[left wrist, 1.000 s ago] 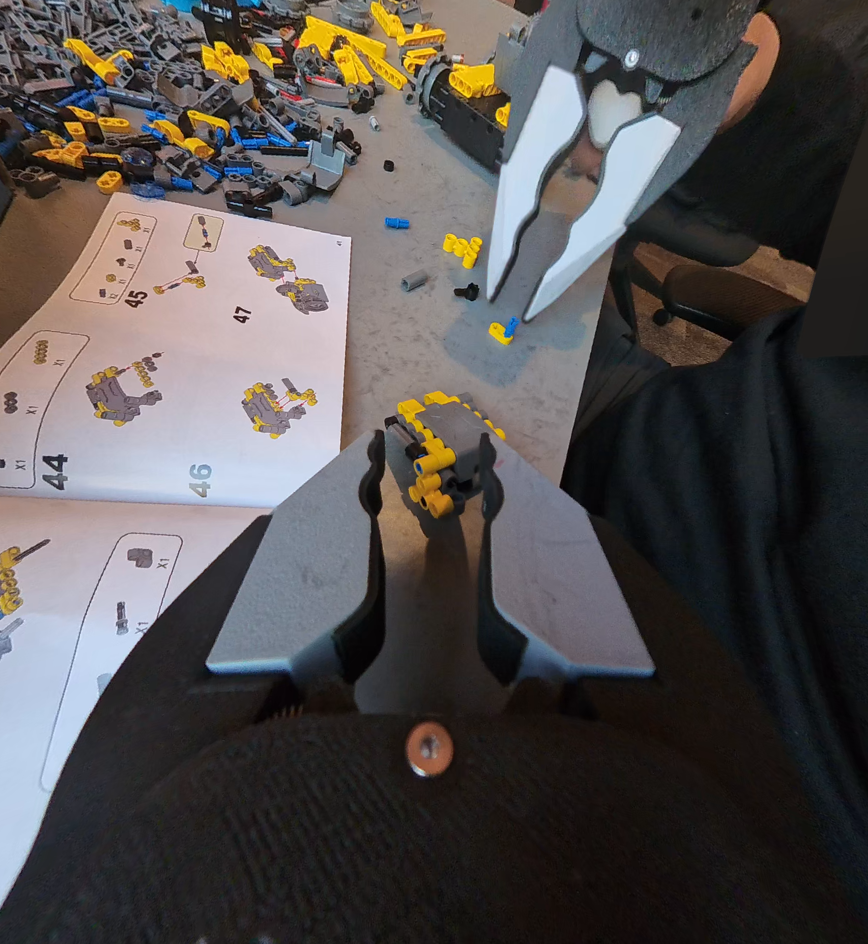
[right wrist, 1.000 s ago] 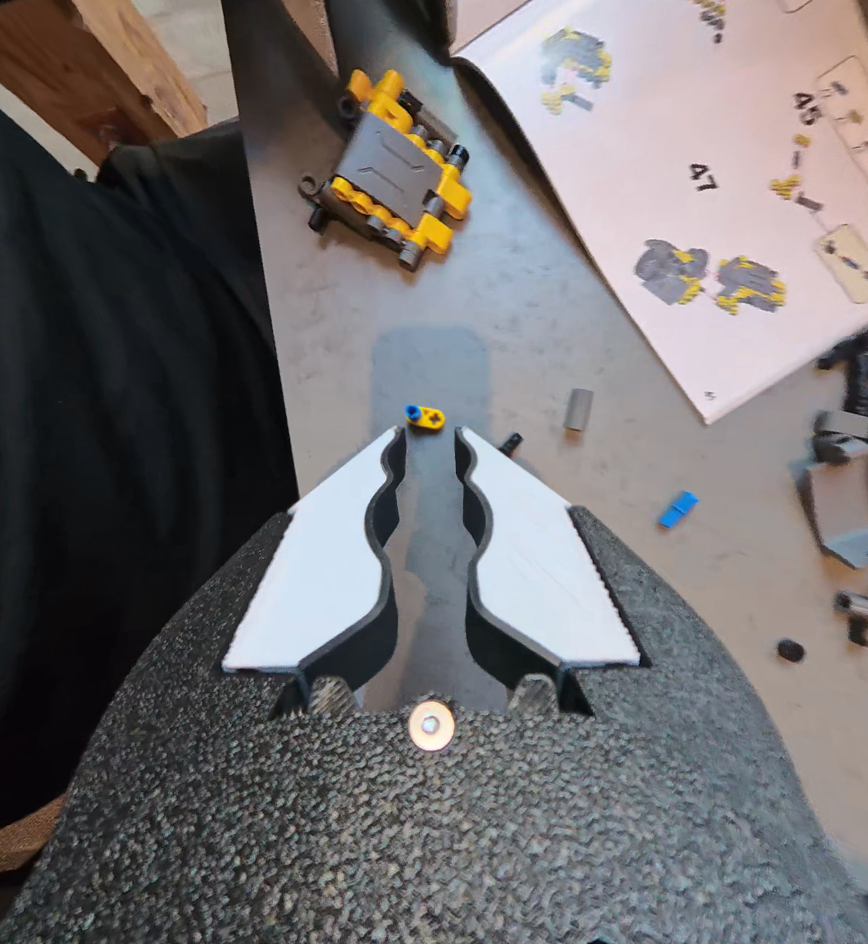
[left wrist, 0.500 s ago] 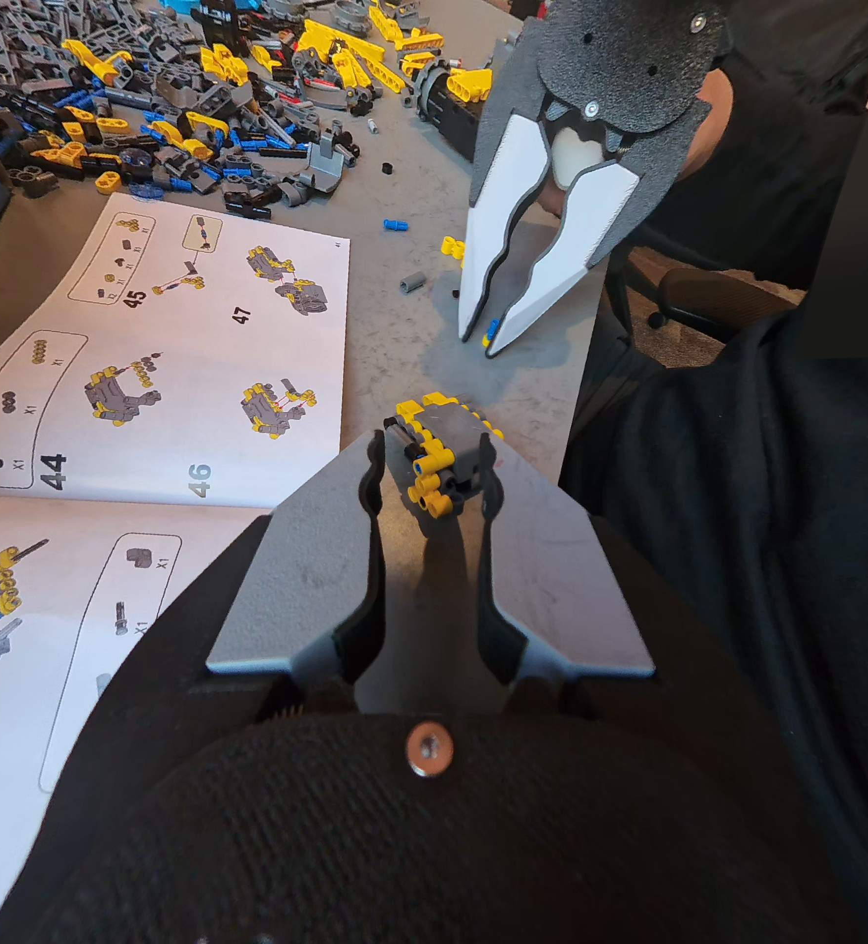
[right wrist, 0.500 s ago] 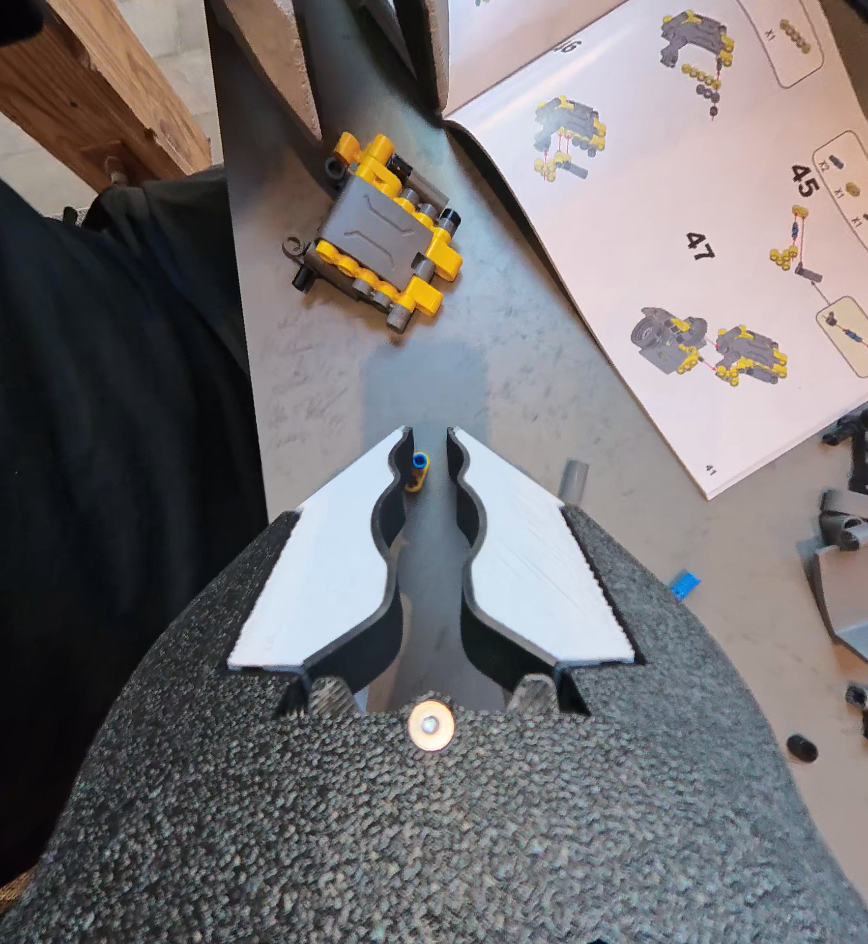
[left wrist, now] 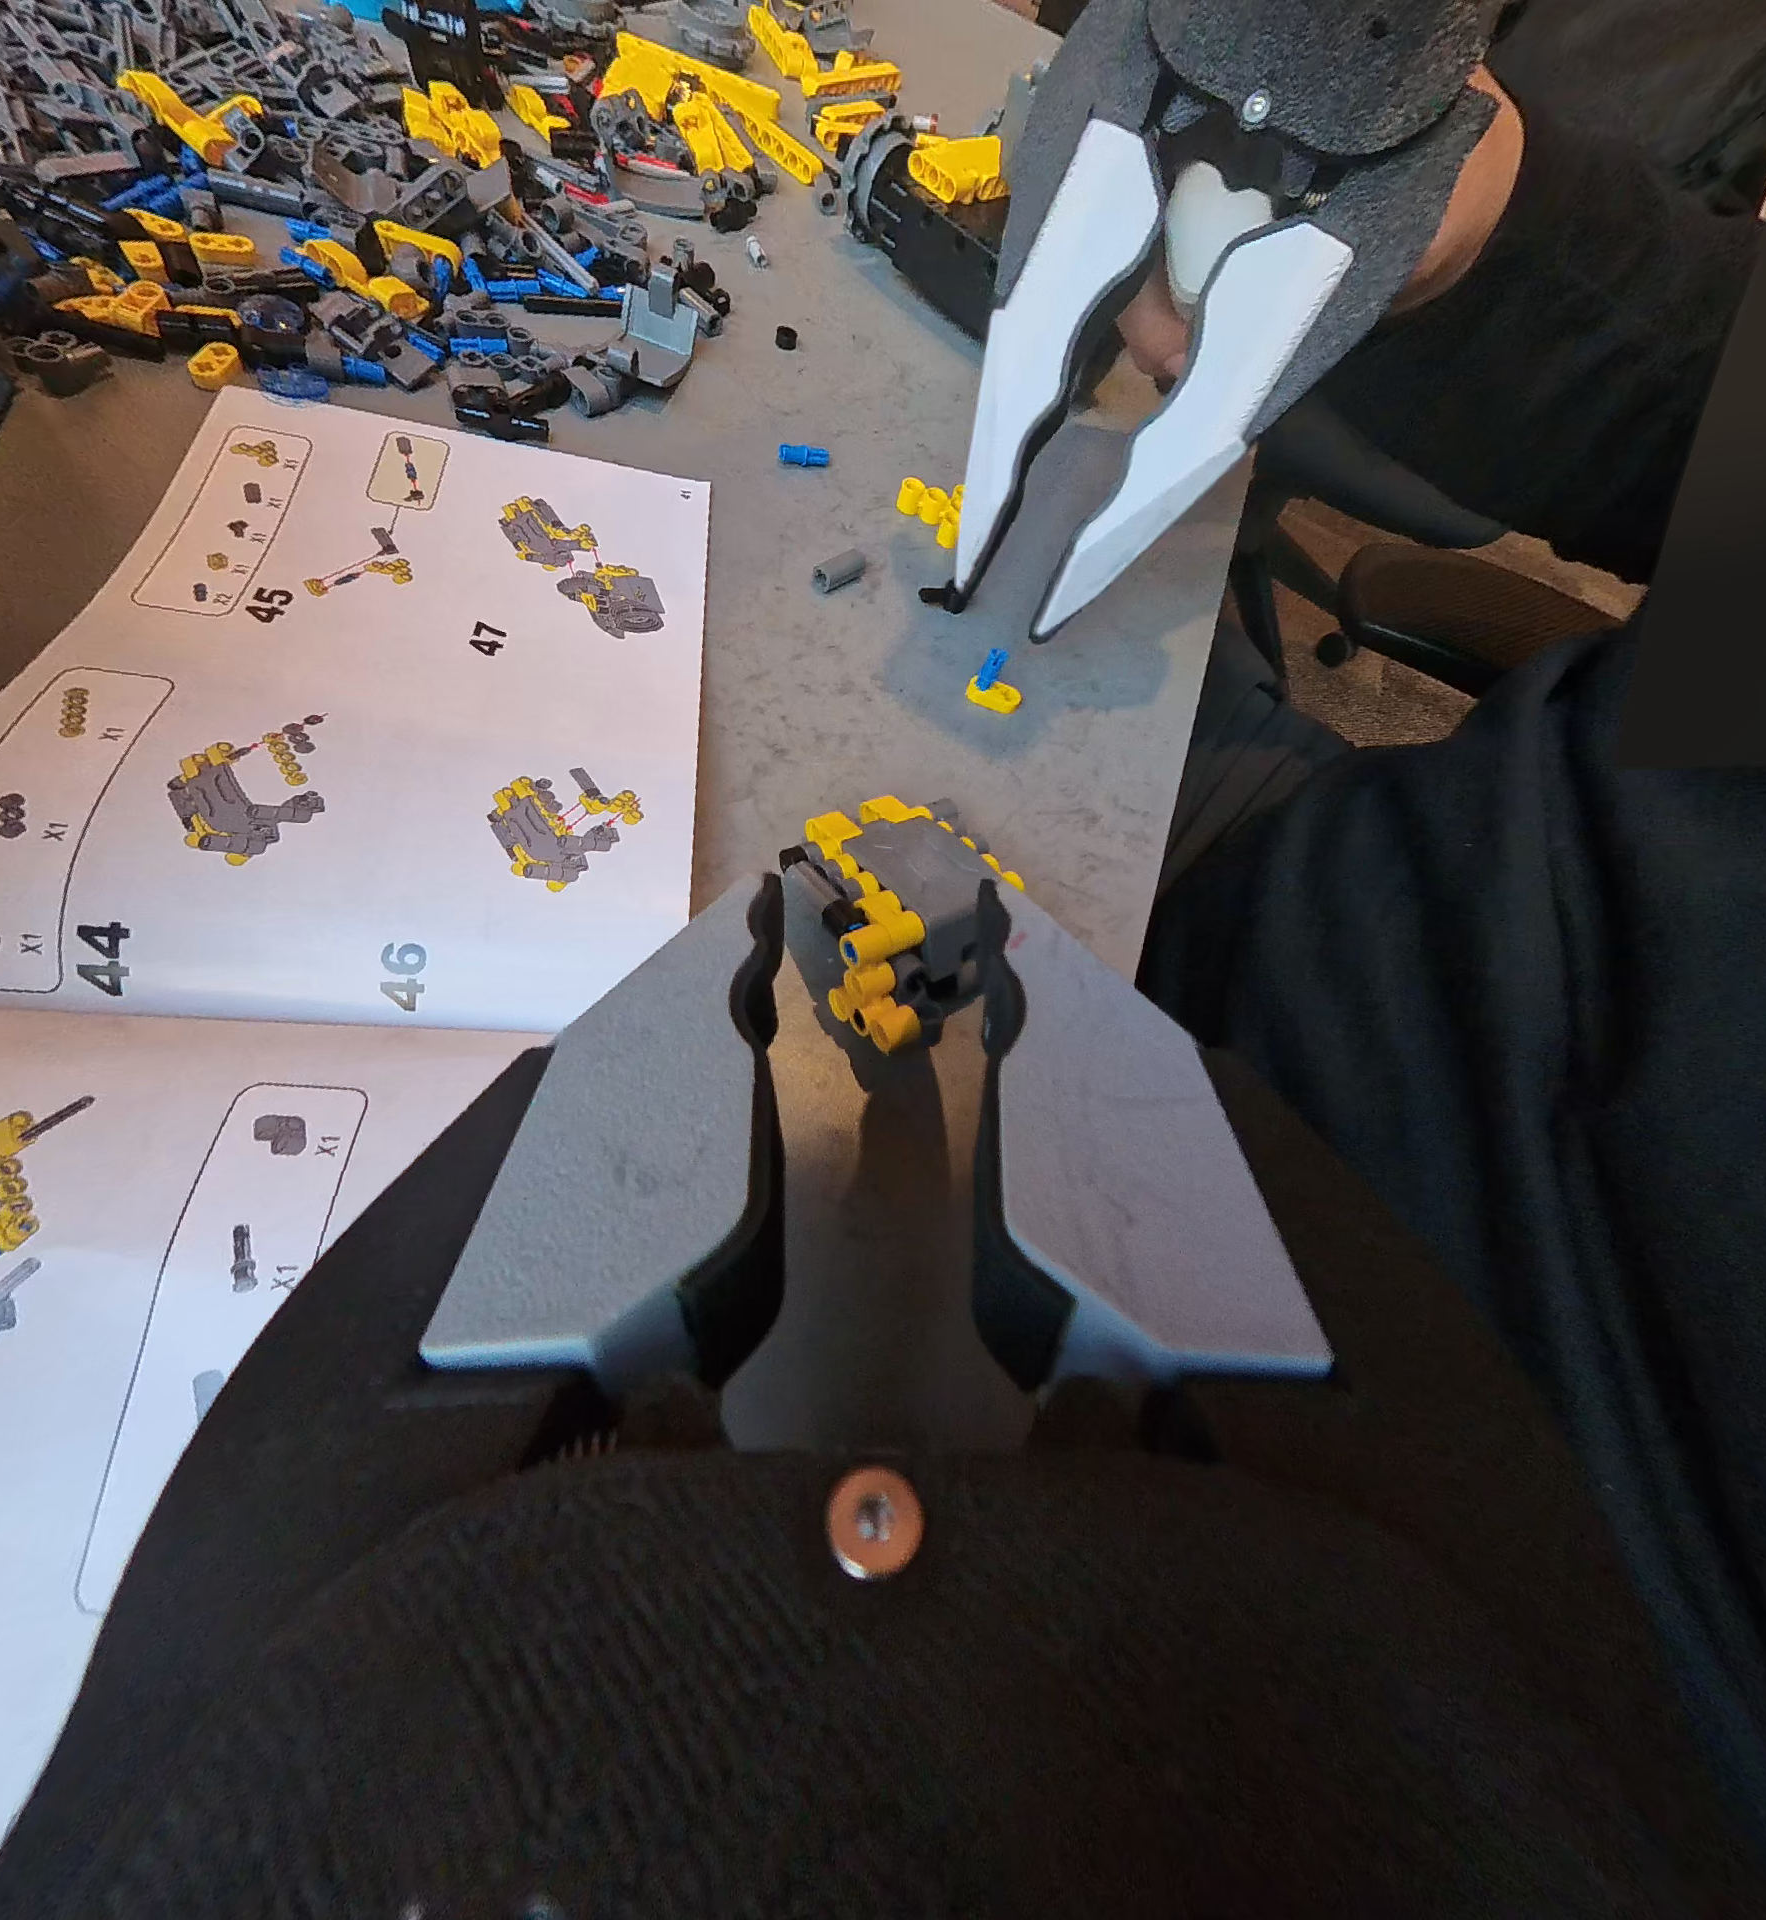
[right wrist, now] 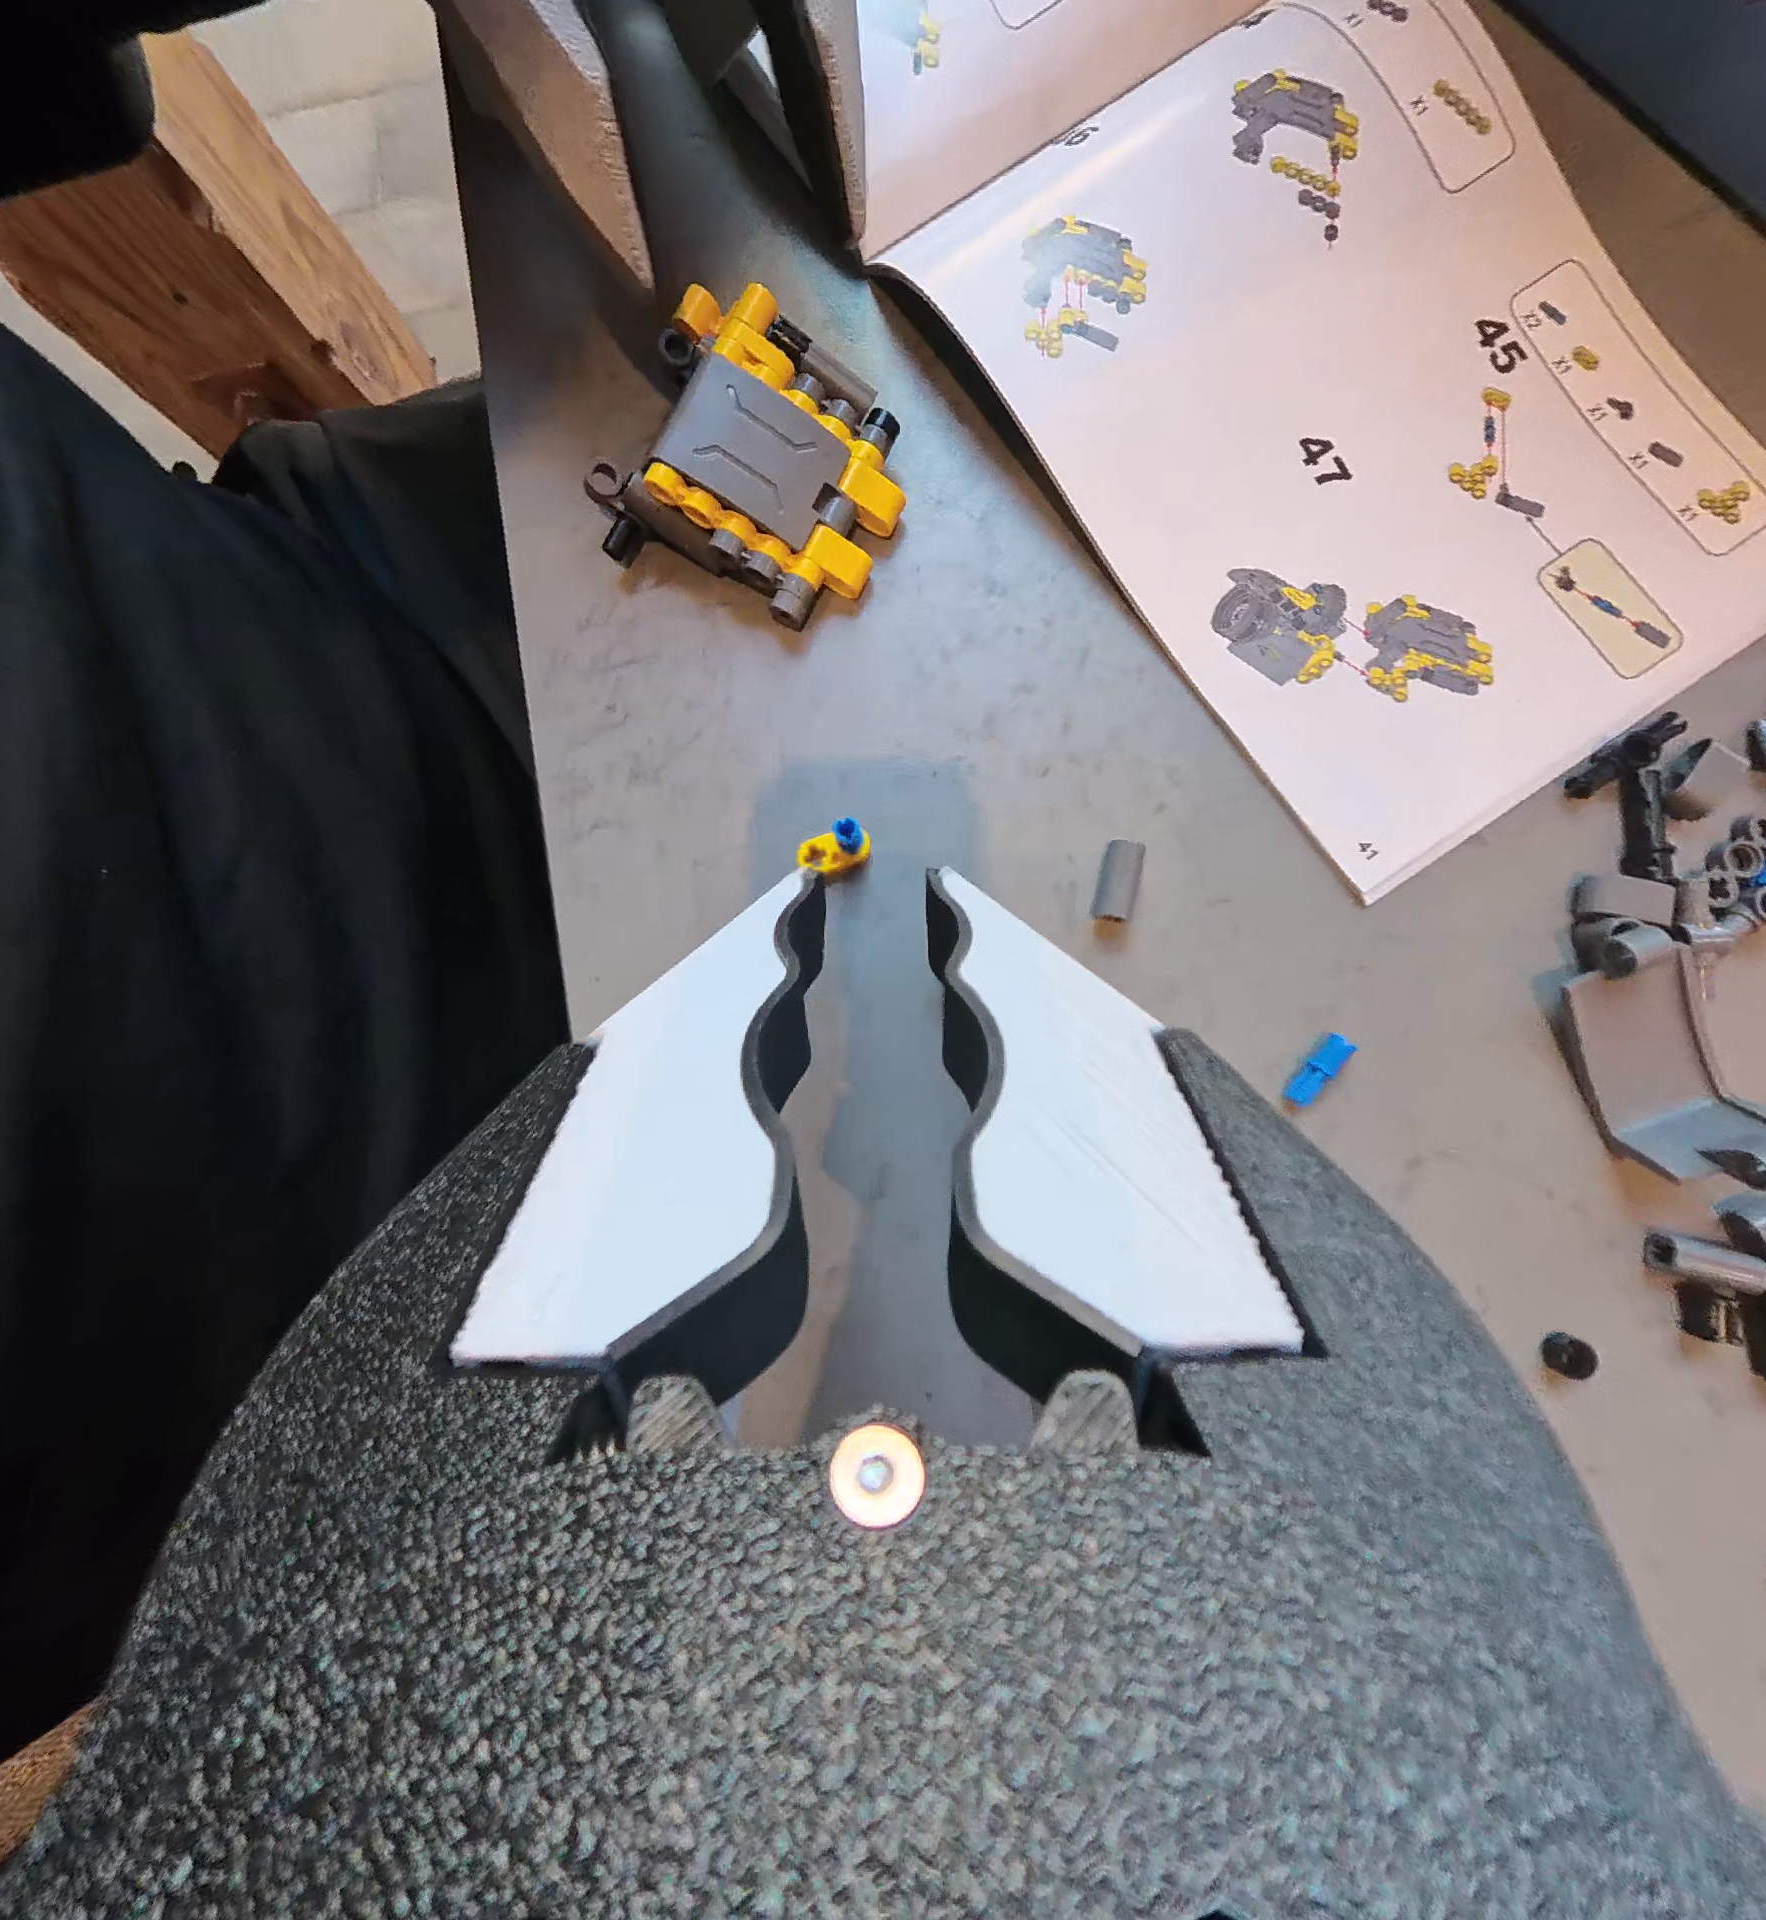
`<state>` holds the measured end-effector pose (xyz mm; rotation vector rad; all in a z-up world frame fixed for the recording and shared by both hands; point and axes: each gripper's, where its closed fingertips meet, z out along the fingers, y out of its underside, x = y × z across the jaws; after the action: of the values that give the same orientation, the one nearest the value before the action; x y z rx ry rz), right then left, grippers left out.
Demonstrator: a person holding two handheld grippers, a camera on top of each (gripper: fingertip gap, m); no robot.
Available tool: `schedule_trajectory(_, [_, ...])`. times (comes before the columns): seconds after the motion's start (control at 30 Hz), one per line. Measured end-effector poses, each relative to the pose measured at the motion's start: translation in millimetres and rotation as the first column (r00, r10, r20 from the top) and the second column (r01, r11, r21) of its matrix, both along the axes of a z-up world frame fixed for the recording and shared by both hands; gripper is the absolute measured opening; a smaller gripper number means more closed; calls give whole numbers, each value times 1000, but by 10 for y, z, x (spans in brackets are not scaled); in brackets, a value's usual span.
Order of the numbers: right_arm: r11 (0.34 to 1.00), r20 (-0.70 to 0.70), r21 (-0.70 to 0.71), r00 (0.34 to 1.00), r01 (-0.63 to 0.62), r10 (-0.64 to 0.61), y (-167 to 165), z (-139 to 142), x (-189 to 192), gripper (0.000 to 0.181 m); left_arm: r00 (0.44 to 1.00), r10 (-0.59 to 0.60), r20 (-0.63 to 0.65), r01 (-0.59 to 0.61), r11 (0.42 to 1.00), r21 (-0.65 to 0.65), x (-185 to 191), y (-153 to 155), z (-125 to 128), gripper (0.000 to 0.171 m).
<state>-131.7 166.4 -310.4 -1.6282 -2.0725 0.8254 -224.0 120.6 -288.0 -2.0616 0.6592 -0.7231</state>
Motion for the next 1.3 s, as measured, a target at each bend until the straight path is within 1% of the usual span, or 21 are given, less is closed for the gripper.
schedule_trajectory(0.17, [998,11,23,999,-51,50,-92,-66,-34,18,1000,2,-16,-2,1000,2,2,2,-15,34])
schedule_trajectory(0.27, [998,11,30,998,-58,58,-104,-94,-84,17,1000,3,-17,-3,1000,2,2,2,-17,34])
schedule_trajectory(0.4, [999,2,14,999,-49,49,-92,-111,-127,4,1000,10,-28,-10,1000,3,-3,8,-27,34])
schedule_trajectory(0.43, [999,-4,17,999,-45,45,-82,-106,-128,4,999,18,-37,-18,1000,11,-9,15,-26,34])
schedule_trajectory(0.5, [999,-31,15,999,-28,29,-69,-66,-142,4,998,33,-51,-31,999,37,4,22,-6,34])
schedule_trajectory(0.57, [999,-89,-40,996,2,-6,-87,32,-187,4,998,36,-61,-33,999,42,83,22,34,34])
schedule_trajectory(0.63, [992,-176,-116,982,55,-75,-76,180,-254,4,996,28,-88,-24,999,47,213,29,82,34])
schedule_trajectory(0.67, [981,-222,-178,969,72,-112,-88,270,-281,4,993,35,-110,-28,998,64,278,52,103,36])
schedule_trajectory(0.73, [938,-306,-337,933,81,-190,-144,459,-319,3,986,66,-151,-47,991,126,419,125,142,42])
schedule_trajectory(0.8, [879,-327,-464,901,112,-287,-140,535,-331,3,974,93,-207,-51,978,201,557,170,176,45])
schedule_trajectory(0.83, [844,-322,-521,887,125,-330,-141,547,-330,3,964,112,-243,-50,968,246,605,188,196,42])
schedule_trajectory(0.9, [777,-302,-615,869,137,-392,-165,556,-323,3,932,186,-312,-67,932,355,629,241,260,31])
schedule_trajectory(0.97, [743,-285,-650,854,161,-434,-165,529,-309,3,899,254,-358,-73,890,449,616,277,323,17])
schedule_trajectory(1.03, [715,-280,-676,837,177,-471,-136,537,-286,3,886,256,-386,-46,877,478,667,279,320,9])
schedule_trajectory(1.13, [663,-262,-727,822,176,-506,-130,547,-282,3,891,233,-388,-36,891,453,754,293,257,16])
schedule_trajectory(1.2, [635,-250,-754,822,167,-512,-159,540,-292,3,894,231,-383,-41,895,445,779,316,238,16])
schedule_trajectory(1.23, [627,-245,-761,819,170,-519,-160,529,-295,3,890,240,-387,-47,894,445,769,331,227,14])
schedule_trajectory(1.27, [619,-239,-766,817,174,-525,-155,519,-296,3,883,257,-392,-56,889,455,745,350,226,7])
schedule_trajectory(1.3, [609,-235,-774,813,175,-533,-148,514,-296,3,881,259,-395,-52,884,464,741,357,225,7])
